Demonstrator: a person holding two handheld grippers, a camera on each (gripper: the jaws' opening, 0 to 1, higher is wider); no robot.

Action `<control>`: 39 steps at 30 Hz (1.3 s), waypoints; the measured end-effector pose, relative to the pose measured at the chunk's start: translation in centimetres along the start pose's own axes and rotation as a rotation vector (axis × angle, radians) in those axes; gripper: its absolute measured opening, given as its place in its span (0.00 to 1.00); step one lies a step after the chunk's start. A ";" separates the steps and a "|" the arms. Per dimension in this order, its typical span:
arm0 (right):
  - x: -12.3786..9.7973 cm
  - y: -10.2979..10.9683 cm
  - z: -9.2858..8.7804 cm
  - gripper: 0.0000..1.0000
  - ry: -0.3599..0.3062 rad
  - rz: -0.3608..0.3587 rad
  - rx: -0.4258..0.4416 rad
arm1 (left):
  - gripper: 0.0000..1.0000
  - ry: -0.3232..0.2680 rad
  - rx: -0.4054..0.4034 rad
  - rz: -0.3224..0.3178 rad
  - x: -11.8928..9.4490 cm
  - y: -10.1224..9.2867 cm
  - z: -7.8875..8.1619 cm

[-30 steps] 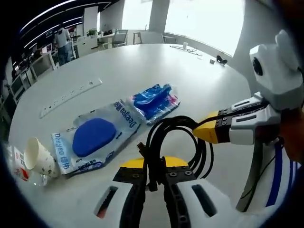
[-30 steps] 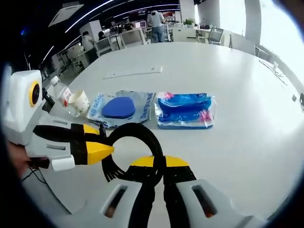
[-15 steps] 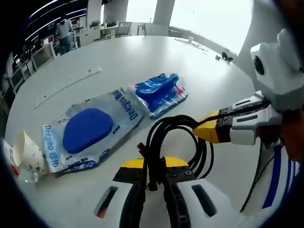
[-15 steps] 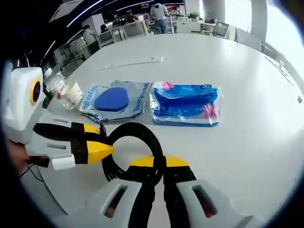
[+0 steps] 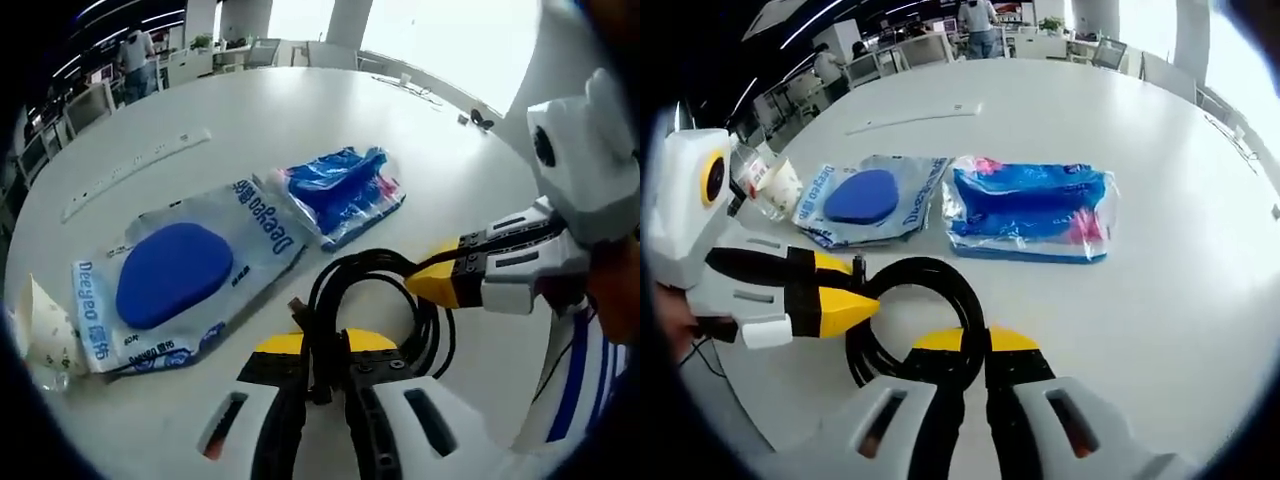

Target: Arrange the tabletop items into an orderly group along one side of the table until the central work area is clear of visible clutter.

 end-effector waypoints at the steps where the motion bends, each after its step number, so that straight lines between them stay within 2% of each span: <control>1: 0.1 0.0 0.0 0.04 0.000 -0.001 -0.004 | 0.10 0.000 0.005 0.002 0.1 0.0 0.0; 14: 0.4 -0.1 0.0 0.05 -0.008 -0.004 -0.019 | 0.12 -0.006 0.018 -0.002 0.3 0.2 0.0; 25: -0.2 -0.7 0.2 0.18 -0.040 -0.030 -0.031 | 0.15 -0.014 0.052 -0.007 -0.1 0.2 -0.1; 39: -1.4 -0.6 0.1 0.30 -0.080 -0.044 -0.041 | 0.41 -0.072 0.064 -0.062 -1.6 -0.4 0.2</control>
Point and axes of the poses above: the point that each gripper's makers call its tool centre point, and the gripper's own axes: x roughly forward along the fingers, y roughly to its left, z roughly out of its top, the point moved 9 cm from there along -x, roughly backward along the fingers, and after that the axes turned 8 degrees about -x, right-handed, at the moved point
